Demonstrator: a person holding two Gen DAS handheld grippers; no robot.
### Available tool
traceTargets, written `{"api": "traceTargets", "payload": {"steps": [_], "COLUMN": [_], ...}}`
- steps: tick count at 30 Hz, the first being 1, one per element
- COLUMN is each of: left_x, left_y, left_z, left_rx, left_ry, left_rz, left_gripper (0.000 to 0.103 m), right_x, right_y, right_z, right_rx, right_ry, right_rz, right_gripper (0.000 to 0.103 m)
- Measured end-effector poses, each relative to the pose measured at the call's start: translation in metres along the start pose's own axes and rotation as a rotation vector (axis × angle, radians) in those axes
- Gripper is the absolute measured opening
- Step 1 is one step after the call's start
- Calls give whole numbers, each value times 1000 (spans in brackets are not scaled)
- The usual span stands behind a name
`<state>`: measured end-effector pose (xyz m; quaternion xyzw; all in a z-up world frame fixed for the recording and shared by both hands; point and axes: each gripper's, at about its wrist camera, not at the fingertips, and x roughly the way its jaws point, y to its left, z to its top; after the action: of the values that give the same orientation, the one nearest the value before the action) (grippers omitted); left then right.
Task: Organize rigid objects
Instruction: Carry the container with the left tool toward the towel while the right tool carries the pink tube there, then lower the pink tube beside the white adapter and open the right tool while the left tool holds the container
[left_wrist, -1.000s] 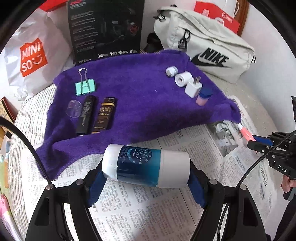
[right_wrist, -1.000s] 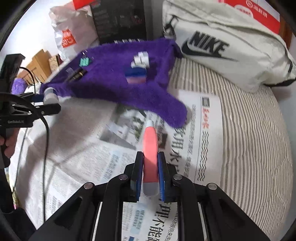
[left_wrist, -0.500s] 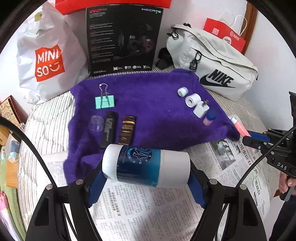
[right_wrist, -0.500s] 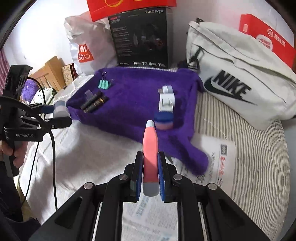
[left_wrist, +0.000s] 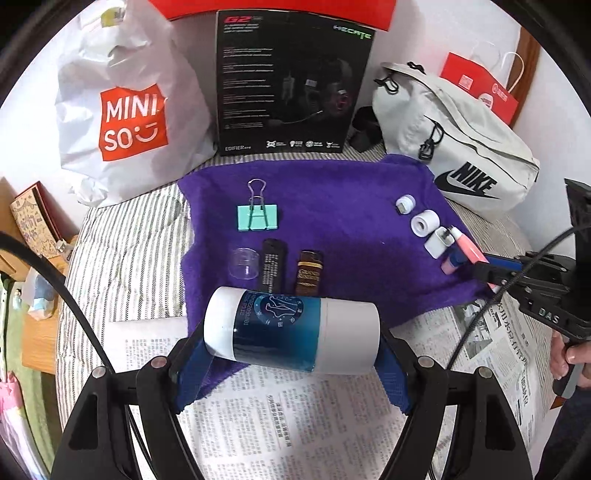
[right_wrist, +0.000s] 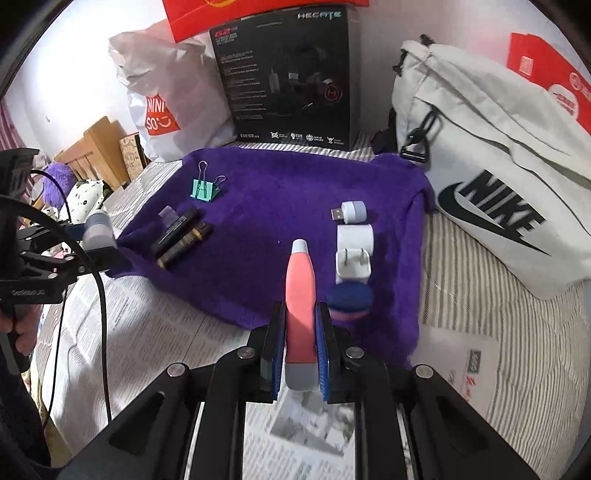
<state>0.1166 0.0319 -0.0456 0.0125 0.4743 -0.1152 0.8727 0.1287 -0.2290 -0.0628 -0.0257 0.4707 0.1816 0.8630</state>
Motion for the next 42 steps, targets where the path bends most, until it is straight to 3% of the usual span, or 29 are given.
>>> {"api": "traceTargets", "payload": {"steps": [11,20,35,39,42], "left_x": [14,26,33,33,34], "left_y": [14,20,22,21,19], "left_z": [7,14,17,17,17], "left_rx": [-21,-16,-4,-1,3], "left_ry": [24,39,53,59,62], "left_rz": [-4,-22,-29,-31,-32], "left_gripper": [77,77,77,77,77], "right_x": [51,80,87,87,84], "right_y": [5,9,18,21,21], "right_z": [29,32,31,30,30], "right_rx": [-45,-70,-128,-142,-143], "right_ry": [68,119,128,129,130], "right_rz": [-35,-76,-98,-86,-89], "right_gripper": [15,15,16,26,27]}}
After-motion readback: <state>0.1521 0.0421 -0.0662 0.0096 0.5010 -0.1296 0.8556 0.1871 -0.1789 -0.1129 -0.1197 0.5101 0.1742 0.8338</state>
